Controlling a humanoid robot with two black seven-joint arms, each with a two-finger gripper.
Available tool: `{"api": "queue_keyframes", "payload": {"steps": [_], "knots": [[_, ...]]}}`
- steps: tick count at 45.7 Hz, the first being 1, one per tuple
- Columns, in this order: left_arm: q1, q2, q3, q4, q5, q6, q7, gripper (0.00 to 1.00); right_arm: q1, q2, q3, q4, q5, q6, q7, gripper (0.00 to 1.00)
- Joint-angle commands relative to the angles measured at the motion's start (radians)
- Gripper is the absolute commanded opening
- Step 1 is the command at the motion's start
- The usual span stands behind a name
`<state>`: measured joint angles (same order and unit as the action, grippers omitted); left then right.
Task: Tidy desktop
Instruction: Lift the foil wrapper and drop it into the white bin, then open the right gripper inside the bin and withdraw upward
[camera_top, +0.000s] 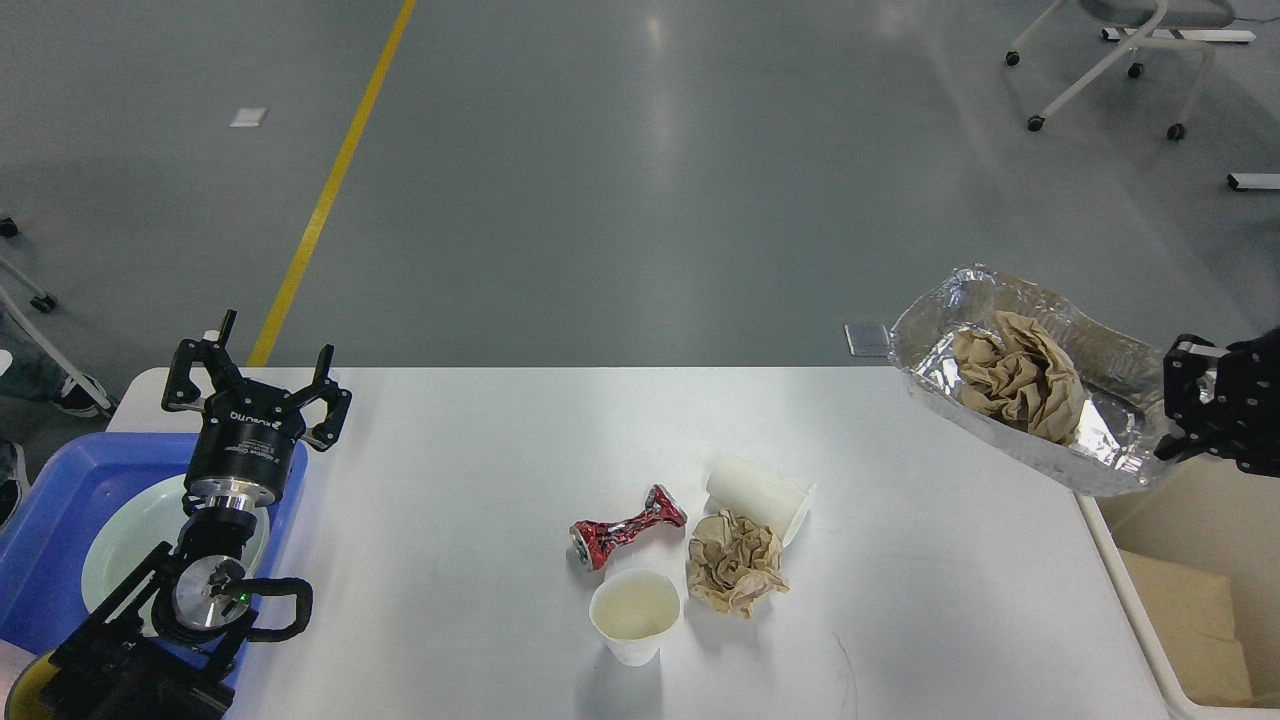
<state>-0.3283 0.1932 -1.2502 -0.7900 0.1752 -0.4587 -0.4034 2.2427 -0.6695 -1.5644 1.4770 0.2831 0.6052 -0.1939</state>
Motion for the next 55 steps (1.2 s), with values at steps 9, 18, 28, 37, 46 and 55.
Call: {"api": "queue_keyframes", "payload": {"steps": [9, 18, 28, 37, 46, 55], "knots": [[0.0, 0.0, 0.0, 0.0, 0.0, 0.0, 0.0, 0.96, -0.357, -0.146, 0.053, -0.247, -0.005, -0.197, 0.001, 0.0], [0.0, 0.0, 0.0, 0.0, 0.0, 0.0, 0.0, 0.96, -0.658, -0.225, 0.271, -0.437, -0.002, -0.308, -0.001, 0.0], [0.0, 0.0, 0.0, 0.0, 0.0, 0.0, 0.0, 0.96, -1.033, -0.223, 0.612, -0.652, 0.07, -0.426, -0.001, 0.0], [0.0, -0.001, 0.0, 0.0, 0.0, 0.0, 0.0, 0.96, -1.328, -0.145, 0.859, -0.869, 0.08, -0.501, -0.001, 0.0], [0.0, -0.001, 0.0, 0.0, 0.001, 0.0, -0.002, 0.96, -1.571, 0.028, 0.965, -1.109, 0.08, -0.607, 0.008, 0.0], [0.002, -0.001, 0.0, 0.0, 0.0, 0.0, -0.002, 0.96, -1.683, 0.142, 1.058, -1.229, 0.08, -0.647, 0.011, 0.0]]}}
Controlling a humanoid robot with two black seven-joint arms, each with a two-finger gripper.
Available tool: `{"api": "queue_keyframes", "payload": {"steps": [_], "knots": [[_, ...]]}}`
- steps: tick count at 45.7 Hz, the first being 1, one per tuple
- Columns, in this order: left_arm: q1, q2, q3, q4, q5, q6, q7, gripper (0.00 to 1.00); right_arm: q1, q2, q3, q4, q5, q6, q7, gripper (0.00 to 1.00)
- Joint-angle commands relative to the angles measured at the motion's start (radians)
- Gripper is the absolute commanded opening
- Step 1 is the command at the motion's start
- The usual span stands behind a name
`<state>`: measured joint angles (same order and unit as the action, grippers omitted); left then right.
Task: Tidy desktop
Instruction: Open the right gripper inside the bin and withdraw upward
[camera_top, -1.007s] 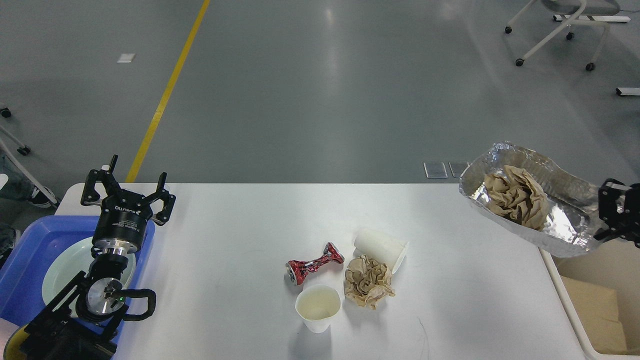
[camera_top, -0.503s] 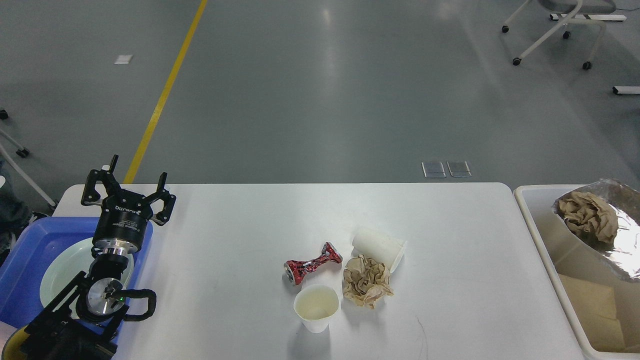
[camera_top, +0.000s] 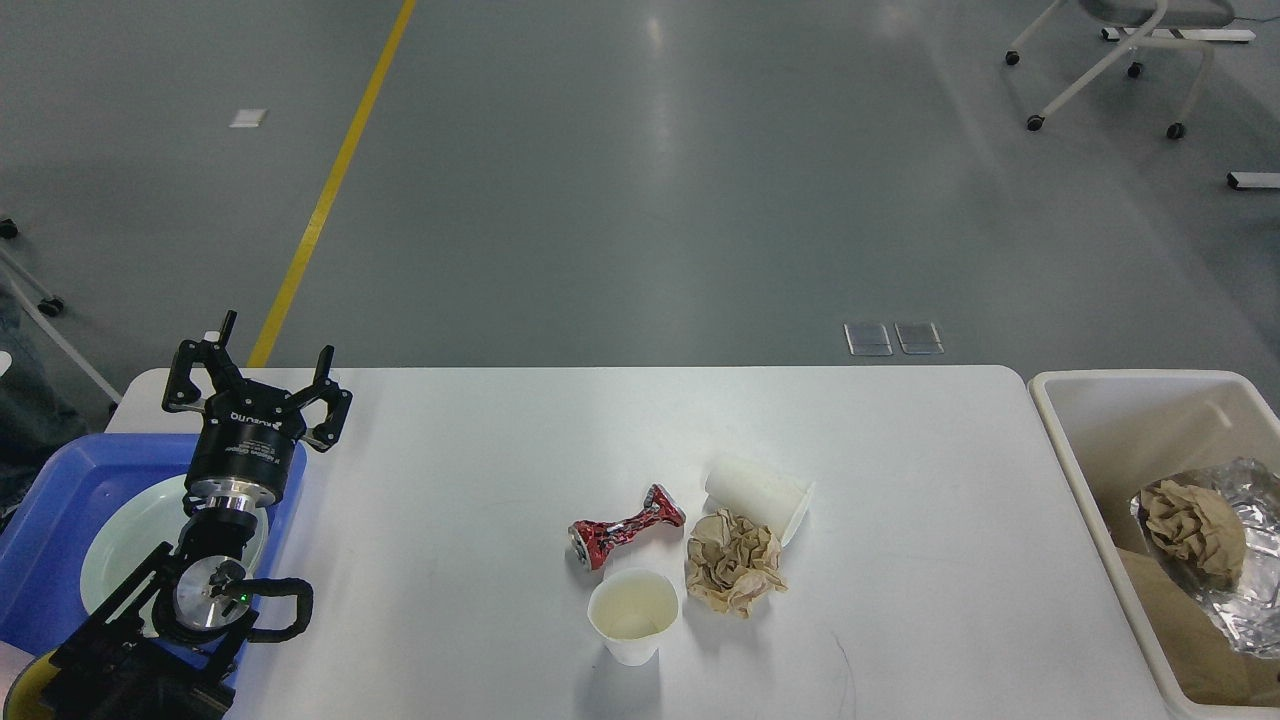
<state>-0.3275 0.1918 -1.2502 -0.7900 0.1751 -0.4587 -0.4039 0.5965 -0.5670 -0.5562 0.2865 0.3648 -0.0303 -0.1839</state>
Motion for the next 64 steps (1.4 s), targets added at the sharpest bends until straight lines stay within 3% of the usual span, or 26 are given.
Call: {"api": "queue_keyframes", "payload": {"steps": [1, 25, 26, 27, 32, 35, 53, 64], "knots": [[0.001, 0.0, 0.0, 0.0, 0.0, 0.0, 0.0, 0.96, -0.037, 0.041, 0.056, -0.038, 0.0, -0.011, 0.001, 0.0], [-0.001, 0.0, 0.0, 0.0, 0.0, 0.0, 0.0, 0.96, -0.035, 0.102, 0.045, -0.055, -0.017, -0.016, 0.0, 0.0], [-0.001, 0.0, 0.0, 0.0, 0.0, 0.0, 0.0, 0.96, -0.034, 0.102, 0.045, -0.056, -0.017, -0.017, 0.0, 0.04], [-0.001, 0.0, 0.0, 0.0, 0.0, 0.0, 0.0, 0.96, -0.032, 0.102, 0.045, -0.056, -0.017, -0.02, 0.0, 0.16], [-0.001, 0.0, 0.0, 0.0, 0.0, 0.0, 0.0, 0.96, -0.03, 0.099, 0.045, -0.067, -0.015, -0.112, 0.0, 1.0], [-0.001, 0.0, 0.0, 0.0, 0.0, 0.0, 0.0, 0.96, -0.029, 0.101, 0.045, -0.063, -0.017, -0.151, 0.0, 1.0], [-0.001, 0.0, 0.0, 0.0, 0.0, 0.0, 0.0, 0.96, -0.009, 0.101, 0.047, -0.033, -0.044, -0.142, -0.009, 1.0], [-0.001, 0.0, 0.0, 0.0, 0.001, 0.0, 0.0, 0.96, 0.201, -0.039, 0.041, 0.253, -0.452, -0.093, -0.037, 1.0]]}}
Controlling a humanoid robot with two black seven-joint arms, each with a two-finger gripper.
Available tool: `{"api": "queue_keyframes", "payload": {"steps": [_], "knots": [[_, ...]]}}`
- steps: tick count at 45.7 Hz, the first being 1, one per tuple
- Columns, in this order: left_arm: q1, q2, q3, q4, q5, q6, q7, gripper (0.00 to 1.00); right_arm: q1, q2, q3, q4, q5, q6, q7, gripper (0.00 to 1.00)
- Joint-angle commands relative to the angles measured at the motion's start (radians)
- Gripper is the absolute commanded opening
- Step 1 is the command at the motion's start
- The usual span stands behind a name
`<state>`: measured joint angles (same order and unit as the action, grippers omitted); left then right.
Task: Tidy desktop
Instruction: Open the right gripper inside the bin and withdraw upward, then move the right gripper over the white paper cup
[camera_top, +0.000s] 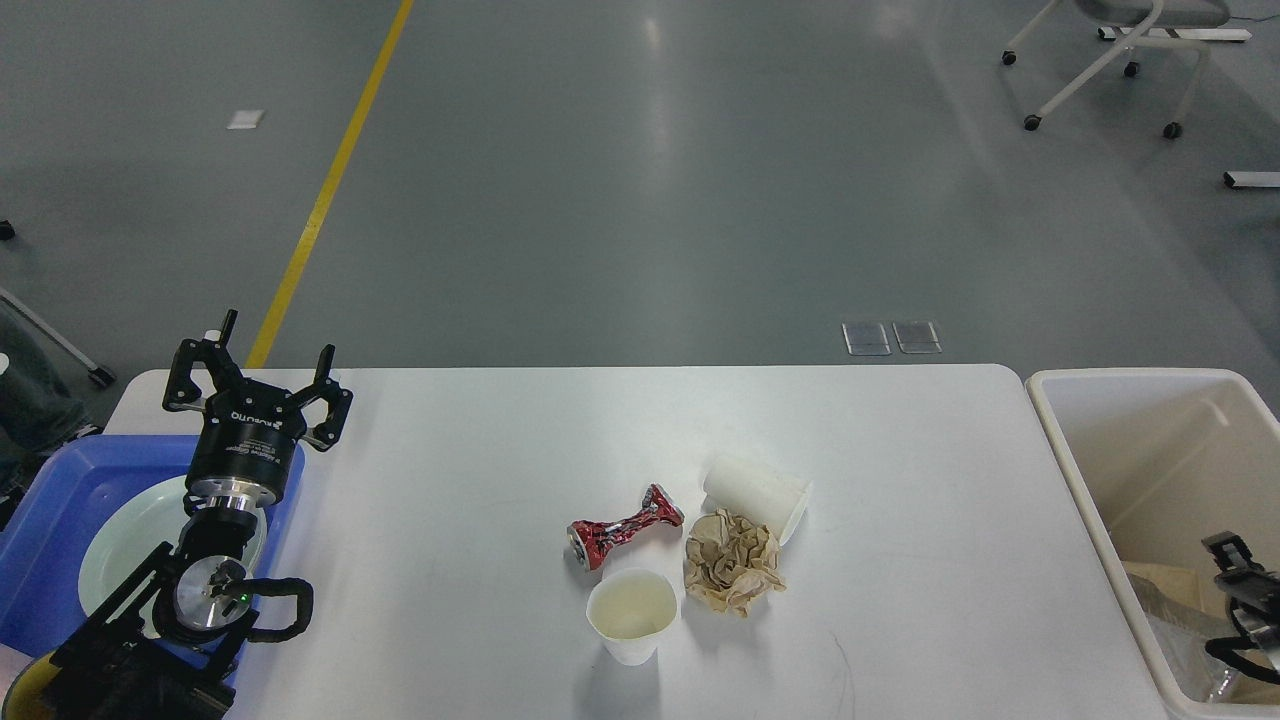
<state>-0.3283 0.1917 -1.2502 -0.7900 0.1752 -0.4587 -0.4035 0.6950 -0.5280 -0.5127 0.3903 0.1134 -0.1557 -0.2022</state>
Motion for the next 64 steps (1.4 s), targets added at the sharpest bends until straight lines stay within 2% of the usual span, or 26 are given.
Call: {"api": "queue_keyframes", "payload": {"steps": [1, 6, 13, 22, 30, 36, 46, 54, 64], "knots": [[0.0, 0.0, 0.0, 0.0, 0.0, 0.0, 0.0, 0.96, 0.154, -0.107, -0.004, 0.195, -0.268, 0.06, -0.032, 1.0], [0.0, 0.0, 0.0, 0.0, 0.0, 0.0, 0.0, 0.96, 0.288, -0.158, -0.049, 0.286, -0.379, 0.189, -0.075, 1.0], [0.0, 0.0, 0.0, 0.0, 0.0, 0.0, 0.0, 0.96, 0.541, -0.156, -0.245, 0.384, -0.406, 0.433, -0.077, 1.0], [0.0, 0.0, 0.0, 0.0, 0.0, 0.0, 0.0, 0.96, 0.891, -0.073, -0.426, 0.525, -0.391, 0.688, -0.077, 1.0], [0.0, 0.0, 0.0, 0.0, 0.0, 0.0, 0.0, 0.96, 1.19, 0.006, -0.533, 0.752, -0.385, 0.852, -0.079, 1.0], [0.0, 0.0, 0.0, 0.0, 0.0, 0.0, 0.0, 0.96, 1.423, 0.094, -0.619, 0.909, -0.266, 0.892, -0.079, 1.0], [0.002, 0.0, 0.0, 0.0, 0.001, 0.0, 0.0, 0.96, 1.684, 0.125, -0.63, 1.105, -0.172, 0.953, -0.082, 1.0], [0.002, 0.0, 0.0, 0.0, 0.0, 0.0, 0.0, 0.96, 1.868, 0.166, -0.63, 1.272, -0.097, 0.961, -0.082, 1.0], [0.0, 0.0, 0.0, 0.0, 0.0, 0.0, 0.0, 0.96, 1.925, 0.299, -0.618, 1.289, 0.057, 0.946, -0.082, 1.0]]}}
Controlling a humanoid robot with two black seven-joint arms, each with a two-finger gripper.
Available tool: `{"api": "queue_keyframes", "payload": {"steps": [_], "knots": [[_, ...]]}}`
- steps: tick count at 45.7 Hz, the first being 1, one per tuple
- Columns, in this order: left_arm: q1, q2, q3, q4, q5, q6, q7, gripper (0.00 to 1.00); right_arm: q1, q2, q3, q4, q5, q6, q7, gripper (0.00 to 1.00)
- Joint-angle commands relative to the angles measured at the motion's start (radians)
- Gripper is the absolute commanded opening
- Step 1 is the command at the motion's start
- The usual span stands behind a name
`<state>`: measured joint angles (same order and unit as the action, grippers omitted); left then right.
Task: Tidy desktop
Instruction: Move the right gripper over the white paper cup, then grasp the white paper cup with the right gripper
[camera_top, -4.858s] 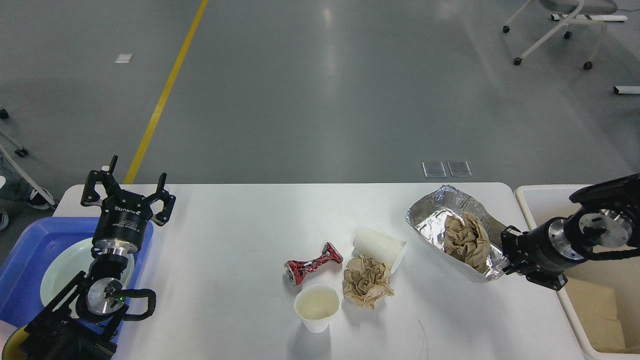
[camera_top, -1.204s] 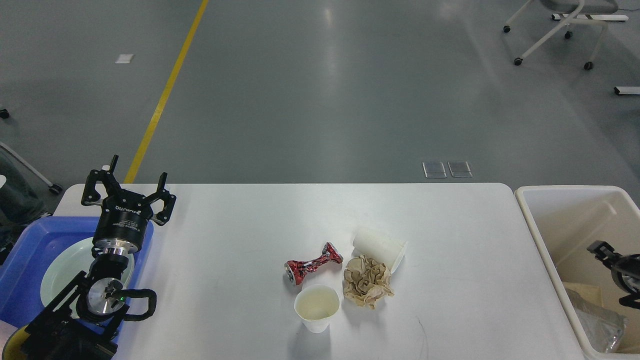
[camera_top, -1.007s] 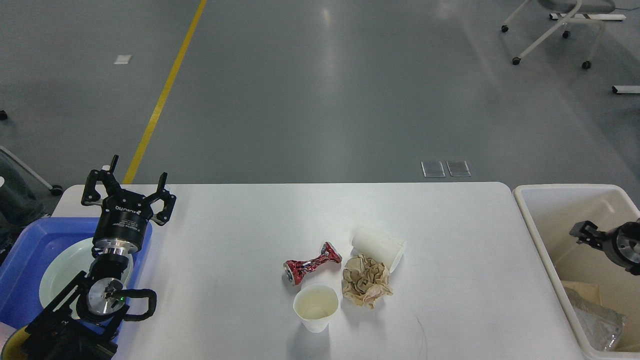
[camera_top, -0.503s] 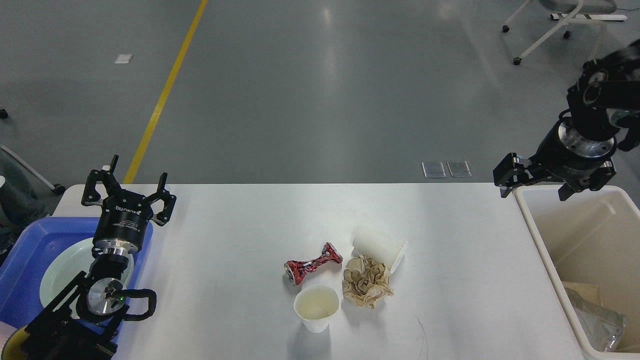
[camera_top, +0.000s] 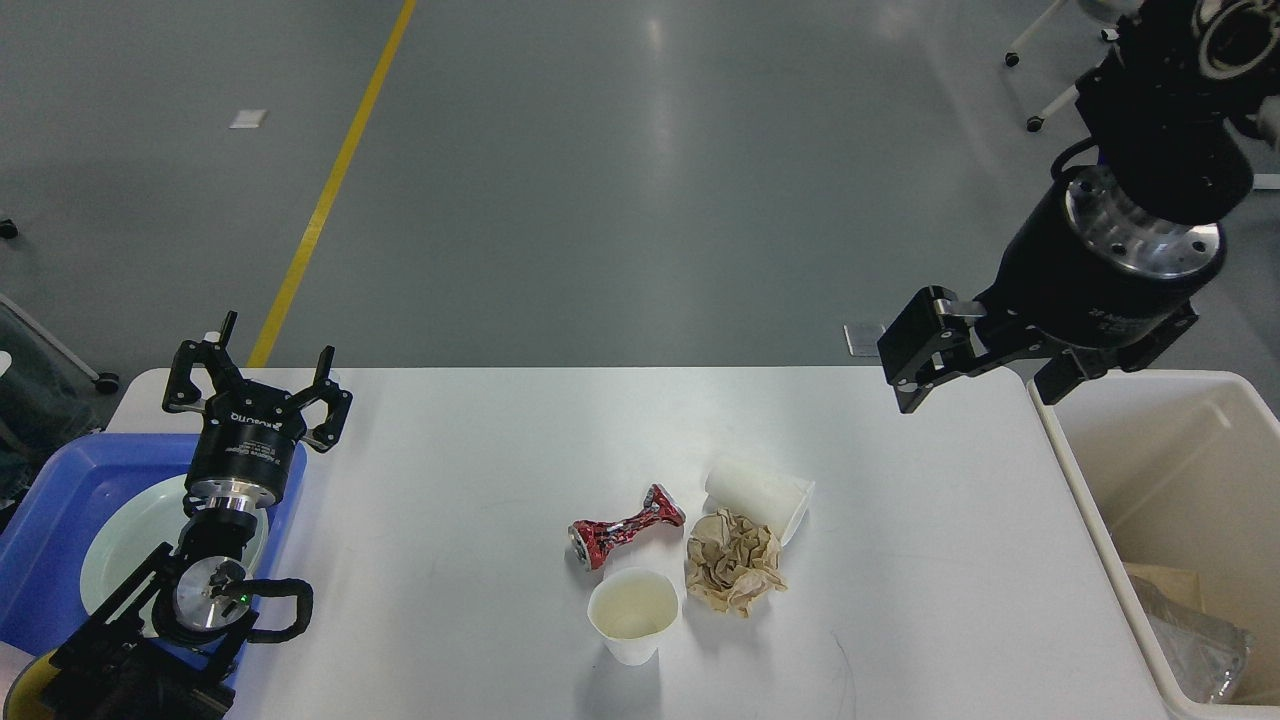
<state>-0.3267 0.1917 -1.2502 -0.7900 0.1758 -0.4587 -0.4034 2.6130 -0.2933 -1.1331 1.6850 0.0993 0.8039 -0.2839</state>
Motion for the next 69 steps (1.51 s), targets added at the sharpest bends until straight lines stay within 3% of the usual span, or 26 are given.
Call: {"api": "queue_keyframes", "payload": {"steps": [1, 30, 35, 43, 52, 69], "knots": [[-0.002, 0.0, 0.0, 0.0, -0.001, 0.0, 0.0, 0.96, 0.004, 0.069, 0.003, -0.01, 0.074, -0.014, 0.0, 1.0], [0.0, 0.0, 0.0, 0.0, -0.001, 0.0, 0.0, 0.96, -0.039, 0.102, 0.064, -0.015, 0.117, -0.041, 0.0, 1.0], [-0.002, 0.0, 0.0, 0.0, -0.001, 0.0, 0.0, 0.96, -0.105, 0.137, 0.111, -0.021, 0.138, -0.112, 0.0, 1.0], [0.0, 0.0, 0.0, 0.0, -0.001, 0.0, 0.0, 0.96, -0.293, 0.189, 0.202, -0.041, 0.14, -0.319, 0.0, 1.0], [-0.002, 0.0, 0.0, 0.0, -0.001, 0.0, 0.0, 0.96, -0.612, 0.365, 0.225, -0.152, 0.189, -0.574, 0.0, 1.0], [-0.002, 0.0, 0.0, 0.0, -0.001, 0.0, 0.001, 0.96, -0.892, 0.447, 0.316, -0.327, 0.203, -0.612, 0.0, 1.0]]}}
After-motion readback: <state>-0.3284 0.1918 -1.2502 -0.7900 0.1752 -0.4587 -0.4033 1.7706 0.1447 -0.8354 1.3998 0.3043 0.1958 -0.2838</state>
